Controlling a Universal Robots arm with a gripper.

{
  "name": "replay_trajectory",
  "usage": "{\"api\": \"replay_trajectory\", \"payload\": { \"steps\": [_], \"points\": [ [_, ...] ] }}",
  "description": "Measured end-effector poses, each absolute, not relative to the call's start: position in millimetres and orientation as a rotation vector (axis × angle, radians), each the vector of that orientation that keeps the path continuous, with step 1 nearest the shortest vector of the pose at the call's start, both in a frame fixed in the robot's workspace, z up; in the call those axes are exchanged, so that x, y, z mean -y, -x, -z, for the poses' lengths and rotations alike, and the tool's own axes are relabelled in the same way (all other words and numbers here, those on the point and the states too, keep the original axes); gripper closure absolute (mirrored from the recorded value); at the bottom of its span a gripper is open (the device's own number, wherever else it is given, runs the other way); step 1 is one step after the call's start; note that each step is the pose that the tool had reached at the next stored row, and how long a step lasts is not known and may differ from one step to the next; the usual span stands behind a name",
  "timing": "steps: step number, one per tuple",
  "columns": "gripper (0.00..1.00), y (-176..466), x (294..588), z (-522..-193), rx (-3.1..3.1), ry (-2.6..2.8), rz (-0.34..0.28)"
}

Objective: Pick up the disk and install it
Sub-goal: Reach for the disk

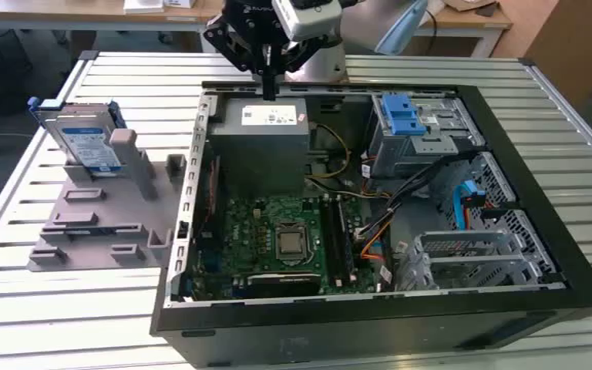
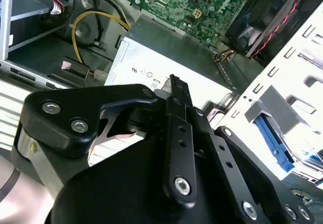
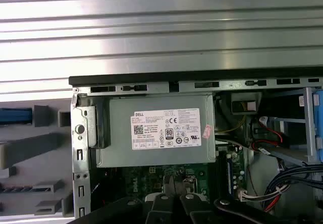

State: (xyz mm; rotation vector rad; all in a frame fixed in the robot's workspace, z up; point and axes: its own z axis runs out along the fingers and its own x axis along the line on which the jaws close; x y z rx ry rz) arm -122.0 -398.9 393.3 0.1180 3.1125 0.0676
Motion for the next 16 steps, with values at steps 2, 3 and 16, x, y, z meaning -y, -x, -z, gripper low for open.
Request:
{"api": "replay_trajectory", "payload": {
  "steps": [2, 3, 16],
  "points": [
    [0.89, 122.0, 399.0, -393.3, -3.112, -0.118, -0.068],
    [0.89, 122.0, 398.9, -393.3, -3.113, -0.118, -0.068],
    [0.89, 125.5, 398.9, -393.2, -3.113, -0.118, -0.068]
  ]
}}
